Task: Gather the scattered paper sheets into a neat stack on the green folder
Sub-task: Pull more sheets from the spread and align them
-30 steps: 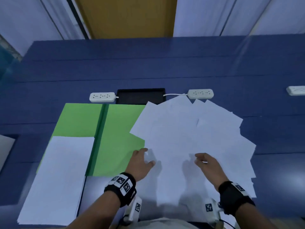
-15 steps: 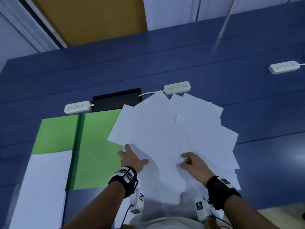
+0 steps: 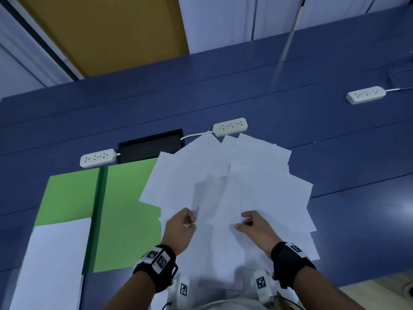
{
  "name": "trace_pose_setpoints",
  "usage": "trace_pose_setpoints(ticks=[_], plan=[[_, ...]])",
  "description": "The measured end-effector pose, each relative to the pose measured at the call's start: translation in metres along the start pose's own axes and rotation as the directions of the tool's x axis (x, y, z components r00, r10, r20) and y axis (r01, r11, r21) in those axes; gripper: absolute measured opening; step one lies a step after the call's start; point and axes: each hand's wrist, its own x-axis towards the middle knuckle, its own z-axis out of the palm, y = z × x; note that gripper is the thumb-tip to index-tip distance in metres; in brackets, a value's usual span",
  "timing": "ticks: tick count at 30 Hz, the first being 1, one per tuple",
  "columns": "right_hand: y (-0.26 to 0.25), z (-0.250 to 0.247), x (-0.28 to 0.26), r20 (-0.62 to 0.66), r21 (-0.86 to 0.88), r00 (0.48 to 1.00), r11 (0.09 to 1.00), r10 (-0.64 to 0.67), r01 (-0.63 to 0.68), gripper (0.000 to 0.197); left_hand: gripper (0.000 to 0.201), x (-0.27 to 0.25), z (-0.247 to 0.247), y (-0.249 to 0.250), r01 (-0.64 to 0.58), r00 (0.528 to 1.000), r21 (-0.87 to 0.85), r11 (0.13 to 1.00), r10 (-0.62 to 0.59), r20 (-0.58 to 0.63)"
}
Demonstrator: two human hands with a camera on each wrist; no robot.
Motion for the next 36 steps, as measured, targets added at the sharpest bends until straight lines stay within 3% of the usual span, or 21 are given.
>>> trace_pose_setpoints(ticks=[3, 6, 10, 12, 13, 14, 15, 16, 17, 19, 20, 22, 25, 27, 31, 34, 36], plan=[[0.002, -0.003, -0.003, 0.002, 0.200, 1.000, 0.980, 0.025, -0.025, 0.047, 0.022, -0.024, -0.013, 0.018, -0.111, 0.958, -0.246, 0.963, 0.169, 0.232], [0.000, -0.016, -0.012, 0.023, 0.390, 1.000, 0.921, -0.011, 0.001, 0.045, 0.017, -0.040, -0.026, 0.038, -0.072, 0.920, -0.365, 0.928, 0.203, 0.335], [0.006, -0.041, -0.023, 0.089, 0.504, 0.993, 0.864, -0.073, 0.018, 0.041, 0.018, -0.044, -0.028, 0.064, -0.011, 0.858, -0.445, 0.895, 0.237, 0.455], [0.017, -0.056, -0.026, -0.007, 0.516, 0.998, 0.855, -0.065, 0.059, 0.069, 0.038, -0.039, -0.024, 0.072, 0.115, 0.772, -0.562, 0.819, 0.282, 0.570], [0.022, -0.065, -0.027, -0.076, 0.503, 0.995, 0.859, -0.065, 0.094, 0.072, 0.056, -0.034, -0.020, 0.072, 0.173, 0.727, -0.585, 0.792, 0.298, 0.618], [0.024, -0.073, -0.029, -0.126, 0.474, 0.991, 0.874, -0.053, 0.107, 0.055, 0.071, -0.030, -0.016, 0.075, 0.215, 0.705, -0.588, 0.780, 0.293, 0.646], [0.025, -0.080, -0.030, -0.150, 0.485, 0.988, 0.867, -0.045, 0.113, 0.022, 0.081, -0.023, -0.011, 0.079, 0.242, 0.720, -0.575, 0.781, 0.253, 0.646], [0.026, -0.087, -0.030, -0.177, 0.475, 0.982, 0.869, -0.057, 0.136, 0.009, 0.087, -0.017, -0.005, 0.083, 0.266, 0.757, -0.551, 0.791, 0.181, 0.627], [0.029, -0.093, -0.028, -0.207, 0.478, 0.978, 0.869, -0.032, 0.130, 0.024, 0.090, -0.008, 0.004, 0.085, 0.266, 0.816, -0.500, 0.824, 0.084, 0.572], [0.027, -0.098, -0.027, -0.239, 0.521, 0.971, 0.847, 0.021, 0.110, 0.020, 0.091, 0.012, 0.021, 0.091, 0.197, 0.937, -0.257, 0.946, -0.104, 0.333], [0.024, -0.098, -0.028, -0.252, 0.524, 0.967, 0.845, 0.038, 0.103, 0.016, 0.087, 0.022, 0.031, 0.091, 0.188, 0.958, -0.118, 0.975, -0.156, 0.242], [0.026, -0.096, -0.024, -0.262, 0.555, 0.961, 0.828, 0.092, 0.072, 0.014, 0.091, 0.039, 0.048, 0.094, 0.193, 0.966, 0.058, 0.980, -0.200, 0.162], [0.026, -0.091, -0.022, -0.275, 0.606, 0.950, 0.794, 0.149, 0.051, 0.021, 0.098, 0.055, 0.069, 0.105, 0.237, 0.958, 0.173, 0.956, -0.259, 0.119], [0.024, -0.090, -0.023, -0.264, 0.630, 0.950, 0.775, 0.168, 0.038, 0.025, 0.079, 0.059, 0.081, 0.111, 0.287, 0.948, 0.148, 0.946, -0.303, 0.097], [0.024, -0.094, -0.023, -0.241, 0.658, 0.954, 0.752, 0.176, 0.028, 0.016, 0.048, 0.062, 0.093, 0.109, 0.229, 0.966, 0.234, 0.945, -0.250, 0.064], [0.025, -0.096, -0.023, -0.234, 0.677, 0.957, 0.735, 0.170, 0.035, 0.017, 0.024, 0.062, 0.094, 0.104, 0.227, 0.964, 0.135, 0.965, -0.242, 0.112], [0.026, -0.097, -0.023, -0.222, 0.683, 0.961, 0.729, 0.167, 0.031, 0.022, 0.021, 0.062, 0.094, 0.102, 0.182, 0.963, 0.114, 0.977, -0.201, 0.178]])
